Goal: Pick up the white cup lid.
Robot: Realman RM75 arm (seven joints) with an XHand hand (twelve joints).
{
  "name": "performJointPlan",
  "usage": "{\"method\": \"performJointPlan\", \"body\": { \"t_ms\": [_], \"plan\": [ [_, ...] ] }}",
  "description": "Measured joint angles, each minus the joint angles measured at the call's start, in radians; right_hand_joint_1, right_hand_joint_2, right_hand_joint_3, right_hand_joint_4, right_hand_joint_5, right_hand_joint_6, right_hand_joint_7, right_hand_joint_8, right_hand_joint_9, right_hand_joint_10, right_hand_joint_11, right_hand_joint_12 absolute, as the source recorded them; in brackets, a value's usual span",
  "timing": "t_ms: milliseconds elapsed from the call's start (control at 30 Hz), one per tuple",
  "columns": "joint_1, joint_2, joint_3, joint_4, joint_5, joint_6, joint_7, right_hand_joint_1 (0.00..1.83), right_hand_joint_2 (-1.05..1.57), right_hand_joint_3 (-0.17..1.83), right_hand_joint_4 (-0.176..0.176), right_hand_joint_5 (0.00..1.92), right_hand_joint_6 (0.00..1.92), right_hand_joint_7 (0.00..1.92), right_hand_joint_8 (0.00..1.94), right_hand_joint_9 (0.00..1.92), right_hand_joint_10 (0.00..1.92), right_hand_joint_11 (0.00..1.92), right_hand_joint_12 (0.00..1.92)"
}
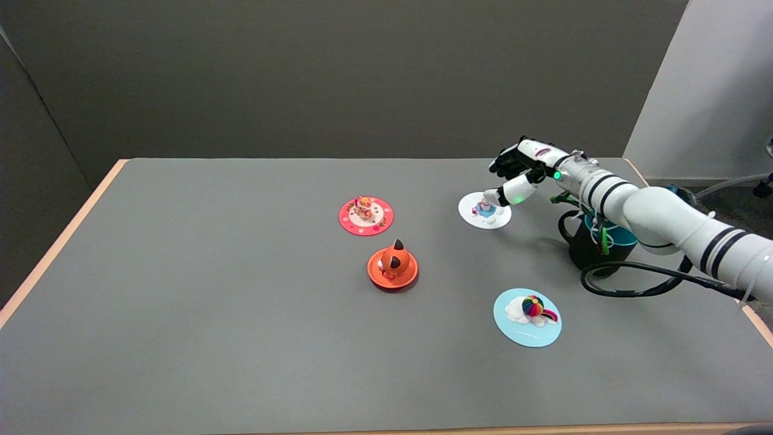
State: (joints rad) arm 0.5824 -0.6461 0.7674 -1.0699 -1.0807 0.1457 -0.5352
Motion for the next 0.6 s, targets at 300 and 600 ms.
{"method": "performJointPlan", "body": {
  "t_ms": [300,600],
  "plan": [
    [-0.023,0.009,0.007,-0.036,-0.022,-0.005,-0.018,0.77,0.45,0.96,-0.078,0.73,0.24,0.76,0.19,0.72,0.23,0.43,0.34],
    [-0.018,0.003,-0.015,-0.072,-0.107,-0.004,-0.033,0.76,0.45,0.97,-0.087,0.72,0.23,0.72,0.19,0.67,0.22,0.41,0.33]
  ]
}}
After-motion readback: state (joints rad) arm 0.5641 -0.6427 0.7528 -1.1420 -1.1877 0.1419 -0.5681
